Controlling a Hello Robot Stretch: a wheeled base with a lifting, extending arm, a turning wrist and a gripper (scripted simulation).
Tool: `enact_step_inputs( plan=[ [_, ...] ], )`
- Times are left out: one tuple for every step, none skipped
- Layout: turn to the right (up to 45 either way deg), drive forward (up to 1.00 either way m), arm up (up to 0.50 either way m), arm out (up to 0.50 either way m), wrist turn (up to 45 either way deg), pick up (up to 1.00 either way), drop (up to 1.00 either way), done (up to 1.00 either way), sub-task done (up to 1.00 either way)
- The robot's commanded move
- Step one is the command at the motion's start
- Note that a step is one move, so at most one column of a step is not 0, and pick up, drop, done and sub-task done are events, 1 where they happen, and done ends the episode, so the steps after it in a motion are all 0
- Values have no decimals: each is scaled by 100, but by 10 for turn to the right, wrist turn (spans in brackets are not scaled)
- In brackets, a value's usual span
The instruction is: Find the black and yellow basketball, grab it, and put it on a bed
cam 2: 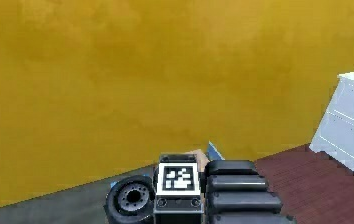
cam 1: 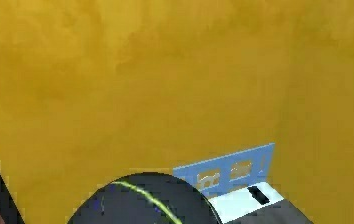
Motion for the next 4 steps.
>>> enact_step_inputs(
  plan=[
    [0, 0, 0, 36, 0, 0, 0, 0, 0],
    [0, 0, 0, 0, 390, 0, 0, 0, 0],
    [0, 0, -40, 0, 0, 0, 0, 0, 0],
    [0, 0, -32, 0, 0, 0, 0, 0, 0]
  ],
)
